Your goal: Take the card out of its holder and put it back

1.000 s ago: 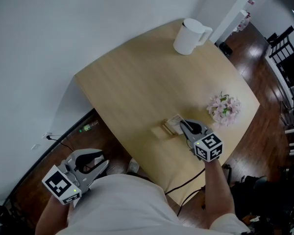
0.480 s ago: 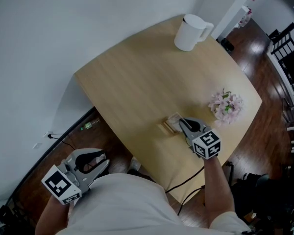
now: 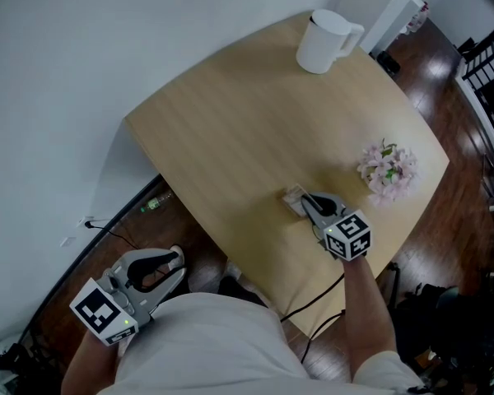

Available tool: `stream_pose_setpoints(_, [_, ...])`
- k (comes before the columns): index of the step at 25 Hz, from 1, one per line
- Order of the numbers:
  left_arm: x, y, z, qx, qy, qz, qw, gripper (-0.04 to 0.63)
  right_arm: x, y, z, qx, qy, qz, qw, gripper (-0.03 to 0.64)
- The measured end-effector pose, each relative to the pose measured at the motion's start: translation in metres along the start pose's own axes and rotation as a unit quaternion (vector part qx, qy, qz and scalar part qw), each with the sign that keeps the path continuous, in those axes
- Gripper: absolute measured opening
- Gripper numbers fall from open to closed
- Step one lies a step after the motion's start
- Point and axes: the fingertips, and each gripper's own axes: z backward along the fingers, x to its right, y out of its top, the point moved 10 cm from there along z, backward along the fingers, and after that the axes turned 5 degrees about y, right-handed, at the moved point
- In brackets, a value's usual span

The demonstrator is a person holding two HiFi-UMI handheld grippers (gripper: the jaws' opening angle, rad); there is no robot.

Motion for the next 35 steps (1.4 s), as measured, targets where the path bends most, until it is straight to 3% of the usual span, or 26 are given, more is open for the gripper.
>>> stream_pose_setpoints(8, [-0.001, -0.002, -0.002, -0.016, -0.001, -0.001, 0.9999, 0.094, 0.000, -0.001, -0.001, 0.005, -0.013, 0.008, 1.000, 0.043])
stream_pose_setpoints(11, [0.000, 0.000, 0.002, -0.019, -0.010, -0.011, 0.9997, 0.094, -0.005, 0.003, 0.002, 0.011, -0.043, 0.015, 0.999, 0.104])
stream_pose_setpoints(17, [-0.012, 0.008, 0.021, -0.013, -0.056, -0.043, 0.9974, 0.094, -0.041, 0.027, 0.034, 0.038, -0.133, 0.018, 0.990, 0.123])
stream_pose_setpoints(24, [-0.042, 0.004, 0.073, 0.005, -0.125, -0.095, 0.9876, 0.094, -0.157, 0.045, 0.071, 0.051, -0.227, -0.001, 0.973, 0.123])
stream_pose_setpoints(31, [-0.074, -0.022, 0.133, 0.013, -0.191, -0.131, 0.9727, 0.094, -0.323, 0.039, 0.072, 0.068, -0.291, -0.053, 0.953, 0.123])
stream_pose_setpoints(35, [-0.096, -0.050, 0.153, -0.004, -0.202, -0.148, 0.9681, 0.094, -0.406, 0.028, 0.057, 0.073, -0.307, -0.083, 0.945, 0.124])
